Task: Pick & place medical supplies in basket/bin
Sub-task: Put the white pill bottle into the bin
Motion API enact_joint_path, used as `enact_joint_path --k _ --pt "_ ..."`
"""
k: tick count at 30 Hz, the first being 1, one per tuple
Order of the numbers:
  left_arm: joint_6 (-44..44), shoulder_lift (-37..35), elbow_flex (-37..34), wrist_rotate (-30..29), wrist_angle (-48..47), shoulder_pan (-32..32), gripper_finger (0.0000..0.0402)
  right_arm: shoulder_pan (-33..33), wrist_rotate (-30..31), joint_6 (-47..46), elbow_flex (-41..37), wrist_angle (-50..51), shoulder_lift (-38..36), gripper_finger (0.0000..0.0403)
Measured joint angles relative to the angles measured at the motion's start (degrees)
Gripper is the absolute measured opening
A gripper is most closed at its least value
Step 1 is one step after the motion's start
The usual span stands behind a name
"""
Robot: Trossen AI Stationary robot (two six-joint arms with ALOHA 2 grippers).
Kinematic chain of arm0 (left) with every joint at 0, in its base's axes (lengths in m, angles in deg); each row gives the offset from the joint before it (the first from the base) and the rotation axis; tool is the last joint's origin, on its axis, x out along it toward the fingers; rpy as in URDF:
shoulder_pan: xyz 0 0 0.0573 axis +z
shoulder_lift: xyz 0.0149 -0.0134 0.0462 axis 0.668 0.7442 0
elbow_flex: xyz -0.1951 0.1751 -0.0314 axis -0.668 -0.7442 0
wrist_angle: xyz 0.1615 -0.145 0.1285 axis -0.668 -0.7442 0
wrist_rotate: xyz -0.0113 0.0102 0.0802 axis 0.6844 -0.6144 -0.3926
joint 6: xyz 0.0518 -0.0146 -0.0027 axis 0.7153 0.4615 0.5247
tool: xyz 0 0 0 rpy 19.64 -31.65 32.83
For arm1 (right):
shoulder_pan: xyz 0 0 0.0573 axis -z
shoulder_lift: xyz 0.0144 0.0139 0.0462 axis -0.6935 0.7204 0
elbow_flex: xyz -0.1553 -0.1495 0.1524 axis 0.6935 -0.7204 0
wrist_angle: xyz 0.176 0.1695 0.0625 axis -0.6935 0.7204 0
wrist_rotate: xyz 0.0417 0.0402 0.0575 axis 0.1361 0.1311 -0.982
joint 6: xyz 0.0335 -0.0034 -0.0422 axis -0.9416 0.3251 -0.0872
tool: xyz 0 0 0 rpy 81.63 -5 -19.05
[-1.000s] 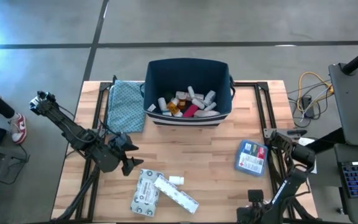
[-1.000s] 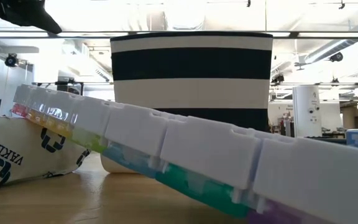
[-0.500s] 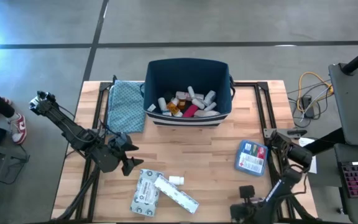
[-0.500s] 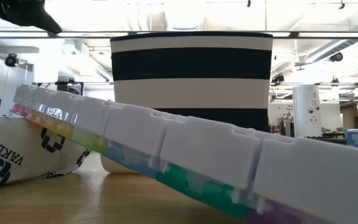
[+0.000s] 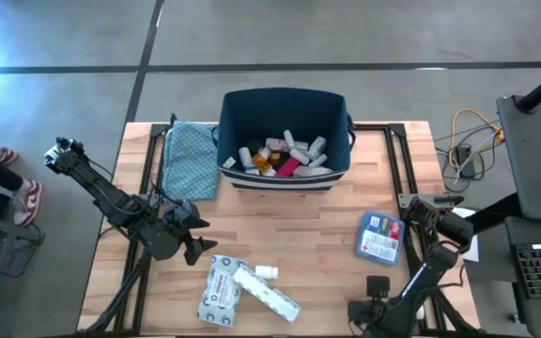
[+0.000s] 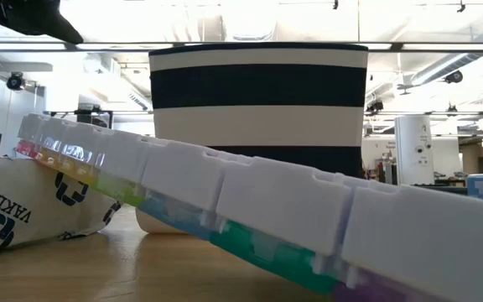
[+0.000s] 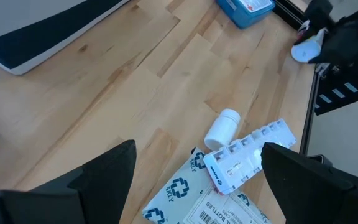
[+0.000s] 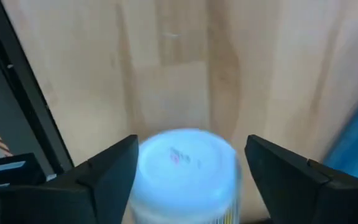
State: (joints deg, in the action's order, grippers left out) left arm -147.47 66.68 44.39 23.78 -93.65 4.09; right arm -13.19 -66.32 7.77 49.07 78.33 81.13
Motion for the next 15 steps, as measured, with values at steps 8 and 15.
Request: enact_joint_path --k 8,15 --pt "0.13 0.02 0.02 0.0 -0.06 -0.02 0.0324 -1.36 0.83 -3.14 -1.08 2.35 -3.9 0.0341" --pt "0.17 0.02 0.02 -0.01 -0.06 -0.02 0.0324 -3.12 0.85 -3.14 -3.03 -0.64 -4.17 0.0361"
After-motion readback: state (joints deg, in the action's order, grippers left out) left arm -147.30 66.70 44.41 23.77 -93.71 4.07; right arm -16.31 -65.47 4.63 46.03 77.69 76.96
